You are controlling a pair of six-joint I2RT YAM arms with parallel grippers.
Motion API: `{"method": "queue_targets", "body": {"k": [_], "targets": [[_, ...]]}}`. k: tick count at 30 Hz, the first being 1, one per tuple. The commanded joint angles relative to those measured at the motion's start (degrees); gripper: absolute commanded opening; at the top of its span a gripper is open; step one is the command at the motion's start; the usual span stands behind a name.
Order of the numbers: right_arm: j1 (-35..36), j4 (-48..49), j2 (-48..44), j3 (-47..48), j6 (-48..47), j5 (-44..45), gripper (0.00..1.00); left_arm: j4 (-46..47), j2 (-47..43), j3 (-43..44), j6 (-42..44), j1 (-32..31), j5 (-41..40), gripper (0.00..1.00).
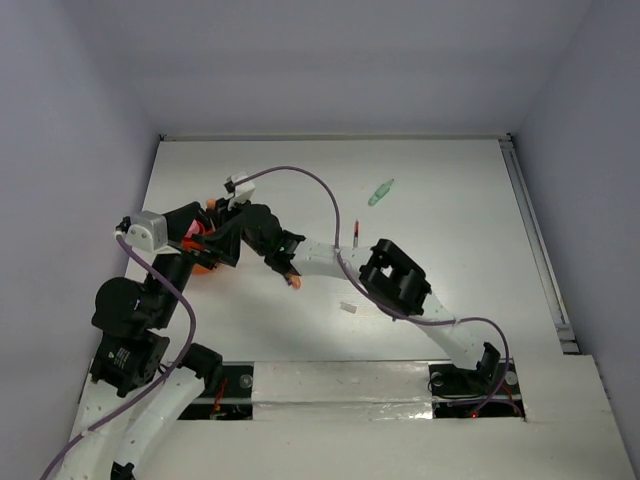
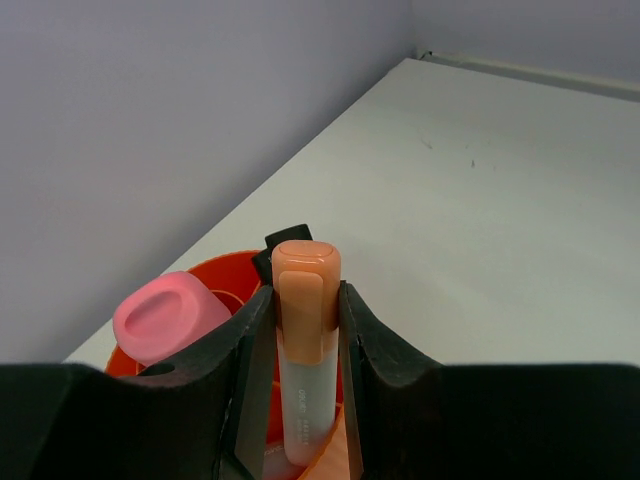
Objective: Sort the stationery into containers
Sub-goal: Place the pen in the storage box.
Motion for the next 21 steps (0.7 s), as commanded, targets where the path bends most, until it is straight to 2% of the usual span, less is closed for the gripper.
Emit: {"method": "queue_targets", "body": {"k": [1, 5, 9, 10, 12, 16, 20, 21], "targets": [[-0.72, 3.21, 0.54, 1.56, -5.65, -5.22, 0.07, 4.91, 0.81, -0.45, -0.76, 1.55, 2.8, 0.99], [-1.25, 3.03, 0.36, 0.85, -6.0, -8.74, 0.17, 5.09, 1.08, -0.63, -0.84, 2.69, 3.24, 0.99], [-1.25, 3.11, -1.21, -1.77, -5.48, -11.72, 0.38, 5.0, 1.25, -0.63, -0.67, 3.74, 2.98, 0.99], [-1.25, 3.81, -1.83, -3.09, -5.04, -12.26, 0.4, 4.91, 1.25, -0.63, -0.67, 3.74, 2.8, 0.99], [-1.25, 5.75, -4.03, -5.99, -4.25, -13.66, 0.44, 5.0, 1.17, -0.72, -0.67, 4.27, 2.71, 0.99], [-1.25, 9.17, -7.63, -14.32, -2.93, -15.77, 0.45, 5.0, 1.25, -0.89, -0.76, 4.8, 2.97, 0.99], [-1.25, 10.41, -10.79, -18.38, -2.4, -17.35, 0.49, 5.26, 1.6, -1.07, -1.11, 6.46, 3.59, 0.99], [-1.25, 10.32, -11.41, -18.92, -2.66, -17.53, 0.52, 5.35, 1.78, -1.16, -1.2, 6.47, 3.85, 0.99]]}}
